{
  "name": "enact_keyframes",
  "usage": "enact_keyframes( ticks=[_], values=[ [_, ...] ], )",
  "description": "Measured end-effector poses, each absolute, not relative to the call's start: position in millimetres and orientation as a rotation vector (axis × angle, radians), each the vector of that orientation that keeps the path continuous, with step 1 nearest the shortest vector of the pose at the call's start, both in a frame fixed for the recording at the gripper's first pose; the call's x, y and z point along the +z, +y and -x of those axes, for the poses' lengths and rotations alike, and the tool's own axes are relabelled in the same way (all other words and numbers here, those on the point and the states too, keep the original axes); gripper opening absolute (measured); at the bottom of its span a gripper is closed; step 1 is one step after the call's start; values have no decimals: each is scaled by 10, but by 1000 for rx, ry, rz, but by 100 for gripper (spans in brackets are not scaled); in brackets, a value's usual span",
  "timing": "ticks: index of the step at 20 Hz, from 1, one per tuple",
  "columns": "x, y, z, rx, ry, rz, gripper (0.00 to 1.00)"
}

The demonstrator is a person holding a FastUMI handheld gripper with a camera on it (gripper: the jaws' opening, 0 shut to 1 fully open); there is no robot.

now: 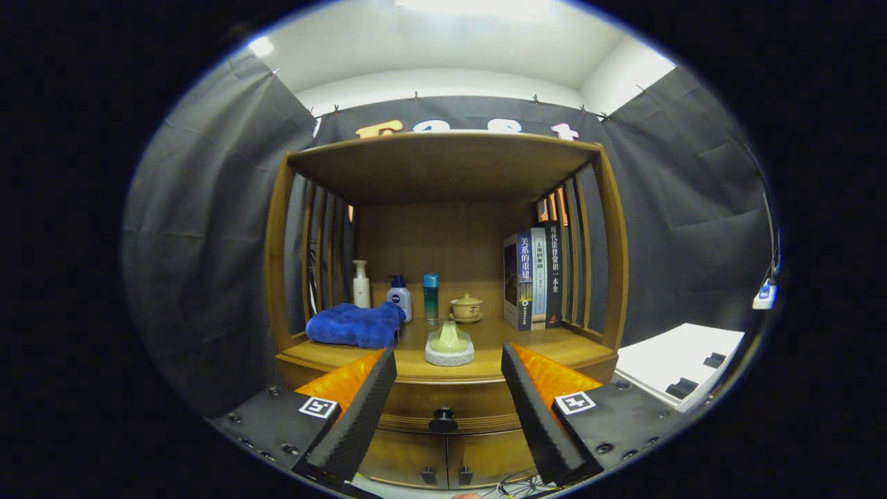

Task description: Pull open the drawer, take out the items inside it, and place them on the countertop above the cabinet.

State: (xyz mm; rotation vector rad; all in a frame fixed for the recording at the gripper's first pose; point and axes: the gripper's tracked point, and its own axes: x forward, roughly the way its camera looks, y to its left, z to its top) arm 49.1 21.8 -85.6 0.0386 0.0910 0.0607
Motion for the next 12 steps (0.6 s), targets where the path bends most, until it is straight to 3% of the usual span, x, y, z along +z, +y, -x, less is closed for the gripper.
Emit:
enact_keyframes(
  ticks=[12],
  values=[
    [-683, 189, 257, 79, 130, -63, 98]
  ],
)
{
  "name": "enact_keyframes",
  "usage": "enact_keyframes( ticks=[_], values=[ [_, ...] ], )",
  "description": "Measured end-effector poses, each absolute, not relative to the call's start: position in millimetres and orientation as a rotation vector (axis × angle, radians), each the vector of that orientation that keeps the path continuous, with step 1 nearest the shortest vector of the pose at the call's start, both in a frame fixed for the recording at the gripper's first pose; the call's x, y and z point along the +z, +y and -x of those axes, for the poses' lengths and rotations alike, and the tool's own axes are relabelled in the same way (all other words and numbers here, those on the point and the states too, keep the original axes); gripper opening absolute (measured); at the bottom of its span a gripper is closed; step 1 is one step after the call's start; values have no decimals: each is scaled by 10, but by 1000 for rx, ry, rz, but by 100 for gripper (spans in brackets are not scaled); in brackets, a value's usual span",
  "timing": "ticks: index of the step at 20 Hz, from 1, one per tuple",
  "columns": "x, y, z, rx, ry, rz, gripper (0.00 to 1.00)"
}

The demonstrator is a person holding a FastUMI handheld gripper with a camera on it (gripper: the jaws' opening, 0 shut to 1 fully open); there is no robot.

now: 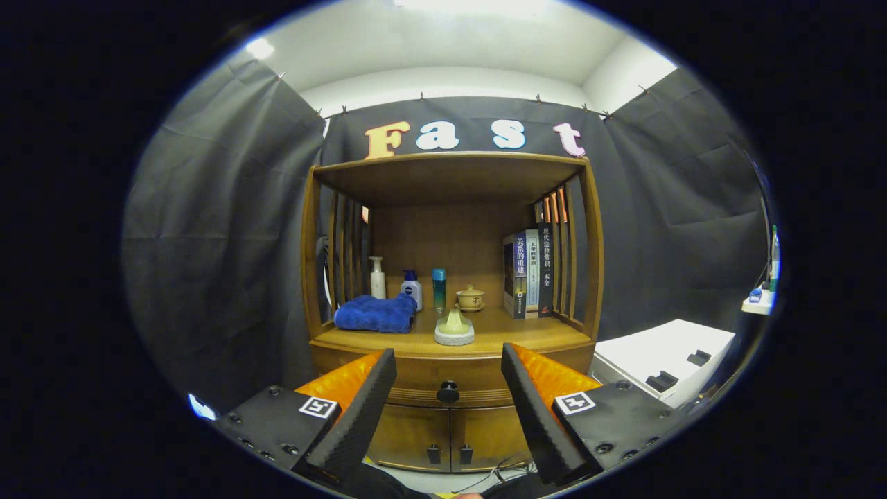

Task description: Pull open the drawer, take out the items inside it, and place them on the countertop above the cabinet.

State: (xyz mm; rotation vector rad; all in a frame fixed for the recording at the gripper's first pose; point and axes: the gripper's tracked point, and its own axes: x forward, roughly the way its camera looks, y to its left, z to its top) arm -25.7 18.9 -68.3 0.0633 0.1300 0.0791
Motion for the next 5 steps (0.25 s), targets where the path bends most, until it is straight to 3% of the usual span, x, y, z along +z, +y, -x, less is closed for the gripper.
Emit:
enact_keyframes(
  ticks=[5],
  values=[
    [-686, 166, 319, 83, 135, -61, 98]
  ],
)
